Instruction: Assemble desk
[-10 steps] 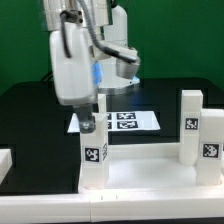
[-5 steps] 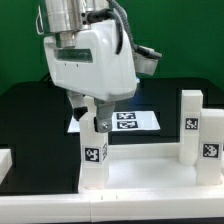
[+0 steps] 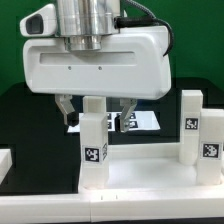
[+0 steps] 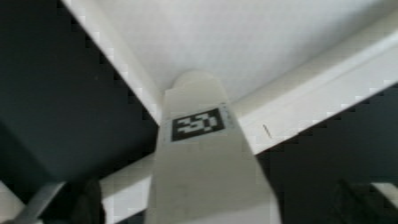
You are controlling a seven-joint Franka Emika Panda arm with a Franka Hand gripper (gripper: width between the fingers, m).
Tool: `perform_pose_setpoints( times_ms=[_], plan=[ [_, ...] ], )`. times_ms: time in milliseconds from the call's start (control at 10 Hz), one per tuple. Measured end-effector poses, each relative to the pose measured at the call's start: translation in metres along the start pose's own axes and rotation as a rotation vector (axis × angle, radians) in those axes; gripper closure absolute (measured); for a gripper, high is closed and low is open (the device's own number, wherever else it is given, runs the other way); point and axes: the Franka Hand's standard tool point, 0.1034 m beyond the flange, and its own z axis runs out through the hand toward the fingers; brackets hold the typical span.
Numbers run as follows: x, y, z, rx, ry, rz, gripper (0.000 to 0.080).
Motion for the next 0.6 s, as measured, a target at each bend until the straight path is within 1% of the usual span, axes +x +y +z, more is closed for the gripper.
perform_pose_setpoints(
  times_ms=[100, 200, 300, 600],
  plan=[
    [0.0, 0.0002, 0.0003, 0.0, 0.0, 0.03, 0.0272],
    [0.0001, 0.0006, 0.0003, 0.0, 0.0, 0.031, 0.041],
    [0.0001, 0.0005, 0.0004, 0.001, 0.0, 0.049, 0.0515],
    [0.0007, 0.0014, 0.0, 0.001, 0.0, 0.354, 0.0515]
  ],
)
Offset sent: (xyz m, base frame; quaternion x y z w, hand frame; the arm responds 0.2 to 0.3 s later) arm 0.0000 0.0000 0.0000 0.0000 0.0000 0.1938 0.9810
